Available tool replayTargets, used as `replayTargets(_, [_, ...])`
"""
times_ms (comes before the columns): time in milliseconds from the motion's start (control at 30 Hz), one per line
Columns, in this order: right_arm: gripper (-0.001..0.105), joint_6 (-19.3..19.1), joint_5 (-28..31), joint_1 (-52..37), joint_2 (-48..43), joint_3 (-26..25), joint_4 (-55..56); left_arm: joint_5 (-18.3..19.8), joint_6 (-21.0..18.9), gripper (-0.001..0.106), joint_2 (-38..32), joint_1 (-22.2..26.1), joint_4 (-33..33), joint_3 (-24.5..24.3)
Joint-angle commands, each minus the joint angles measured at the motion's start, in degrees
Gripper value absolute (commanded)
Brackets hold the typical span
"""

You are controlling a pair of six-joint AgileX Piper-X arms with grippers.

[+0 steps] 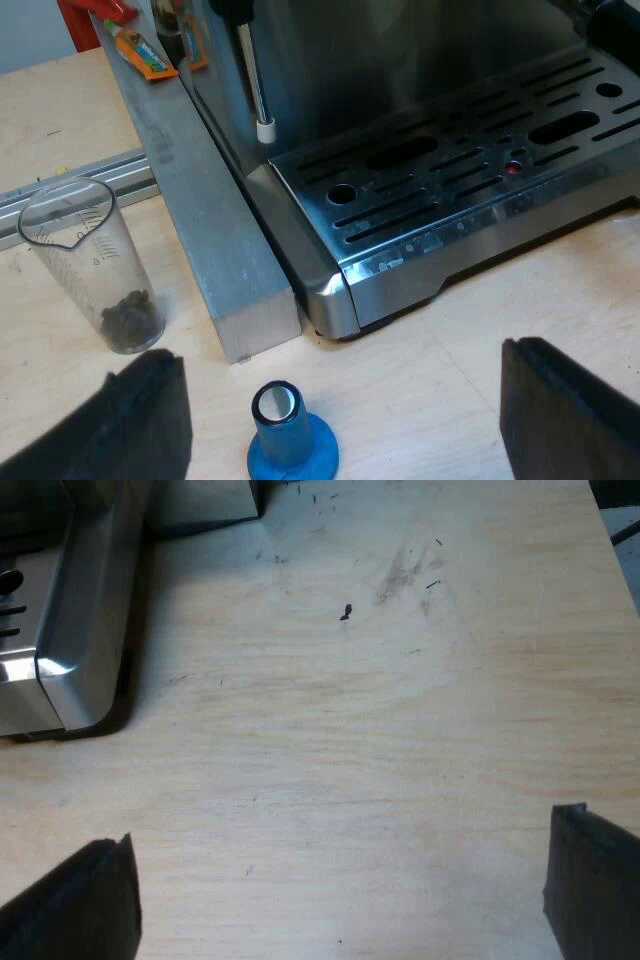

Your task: Pour the beans into the coffee machine

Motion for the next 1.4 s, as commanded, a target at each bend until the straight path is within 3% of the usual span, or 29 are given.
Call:
replayTargets(33, [0.082,0.0,-0.1,0.0,-2.5,-0.2,-0.2,0.3,-0.2,0.066,-8.0,-0.2,-0.1,-0.1])
replayTargets(333, [0.082,-1.1,1.0,0.0,-0.2,-1.6,-0.6,-4.1,-0.9,0.066,-6.5,-0.2,0.0,-2.0])
replayTargets(600, [0.082,-1.1,1.0,0.0,9.9,-4.6,-5.6,-7.5,0.0,0.066,5.4,-0.2,-4.6,-7.4])
replayTargets(733, [0.082,-1.1,1.0,0.0,12.9,-5.5,-7.3,-8.4,1.0,0.066,10.7,-0.2,-6.8,-7.8])
replayTargets(933, [0.082,-1.1,1.0,0.0,13.4,-6.1,-11.9,-9.5,1.9,0.066,17.1,-0.2,-9.0,-7.0])
replayTargets(1067, [0.082,-1.1,1.0,0.0,13.4,-6.3,-12.0,-10.5,-0.5,0.066,23.3,0.0,-9.5,-4.8])
replayTargets(1233, [0.082,-1.1,1.0,0.0,13.4,-6.3,-12.0,-9.9,-1.5,0.066,24.3,4.9,-11.3,-0.6])
replayTargets(1400, [0.082,-1.1,1.0,0.0,13.4,-6.3,-12.0,-6.6,-5.6,0.066,24.3,8.7,-12.9,3.7])
